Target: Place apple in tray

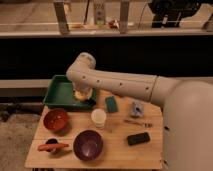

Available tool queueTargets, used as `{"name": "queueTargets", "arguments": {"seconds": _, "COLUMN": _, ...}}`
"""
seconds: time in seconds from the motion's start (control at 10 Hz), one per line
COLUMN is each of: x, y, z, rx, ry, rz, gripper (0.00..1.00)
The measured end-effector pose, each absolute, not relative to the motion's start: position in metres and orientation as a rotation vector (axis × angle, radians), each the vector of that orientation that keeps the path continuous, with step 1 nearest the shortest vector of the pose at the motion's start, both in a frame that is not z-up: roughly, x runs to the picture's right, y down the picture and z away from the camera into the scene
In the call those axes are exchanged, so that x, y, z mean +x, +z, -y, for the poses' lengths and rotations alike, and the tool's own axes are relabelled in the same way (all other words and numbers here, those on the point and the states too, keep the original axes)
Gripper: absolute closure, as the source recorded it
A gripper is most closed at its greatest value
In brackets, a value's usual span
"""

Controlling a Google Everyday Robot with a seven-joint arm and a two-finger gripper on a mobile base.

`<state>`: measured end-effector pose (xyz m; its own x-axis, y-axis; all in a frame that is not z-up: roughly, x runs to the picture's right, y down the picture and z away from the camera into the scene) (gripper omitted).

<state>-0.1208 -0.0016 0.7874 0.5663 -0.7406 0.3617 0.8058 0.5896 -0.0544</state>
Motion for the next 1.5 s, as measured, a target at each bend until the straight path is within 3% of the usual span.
{"name": "queueTargets", "arguments": {"seconds": 0.5, "x": -0.161, "y": 0.810, "z": 0.019, "rx": -0.088, "ry": -0.951, "rz": 0.457, "gripper": 0.99}}
{"name": "queueTargets", "arguments": {"seconds": 0.7, "x": -0.168, "y": 0.818, "z": 0.022, "rx": -0.040, "ry": -0.963, "rz": 0.487, "gripper": 0.85}}
{"name": "queueTargets", "arguments": {"seconds": 1.3, "x": -0.209, "y": 0.844, "z": 0.017, "rx": -0.061, "ry": -1.032, "rz": 0.595, "gripper": 0.24}}
{"name": "queueTargets", "arguments": {"seconds": 1.5, "x": -0.222, "y": 0.839, "z": 0.016, "rx": -0.056, "ry": -1.080, "rz": 0.612, "gripper": 0.20}}
